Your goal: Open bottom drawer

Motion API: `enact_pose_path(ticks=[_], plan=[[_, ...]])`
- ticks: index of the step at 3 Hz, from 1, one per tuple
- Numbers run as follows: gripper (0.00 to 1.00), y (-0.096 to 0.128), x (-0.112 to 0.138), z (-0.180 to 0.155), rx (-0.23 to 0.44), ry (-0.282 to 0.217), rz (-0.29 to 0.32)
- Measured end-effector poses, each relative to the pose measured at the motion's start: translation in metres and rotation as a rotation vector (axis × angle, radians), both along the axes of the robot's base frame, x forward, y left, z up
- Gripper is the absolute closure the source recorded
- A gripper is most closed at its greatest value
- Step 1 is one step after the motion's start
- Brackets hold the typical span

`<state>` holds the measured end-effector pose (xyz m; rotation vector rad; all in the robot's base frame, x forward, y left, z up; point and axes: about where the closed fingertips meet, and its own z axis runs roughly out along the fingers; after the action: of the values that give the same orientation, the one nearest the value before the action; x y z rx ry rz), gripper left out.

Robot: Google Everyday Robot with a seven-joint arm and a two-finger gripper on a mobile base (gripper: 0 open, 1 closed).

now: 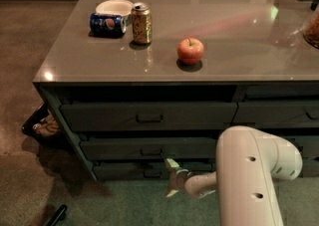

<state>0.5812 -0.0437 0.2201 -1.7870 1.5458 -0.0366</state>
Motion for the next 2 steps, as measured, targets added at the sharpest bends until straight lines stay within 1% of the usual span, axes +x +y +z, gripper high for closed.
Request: enact_pose_path(ticks=[1,2], plan=[[0.0,0.0004,0.019,0.0101,0.011,-0.067,-0.046],[0.0,0.0009,0.0173,0.0094,0.014,-0.059,-0.045]])
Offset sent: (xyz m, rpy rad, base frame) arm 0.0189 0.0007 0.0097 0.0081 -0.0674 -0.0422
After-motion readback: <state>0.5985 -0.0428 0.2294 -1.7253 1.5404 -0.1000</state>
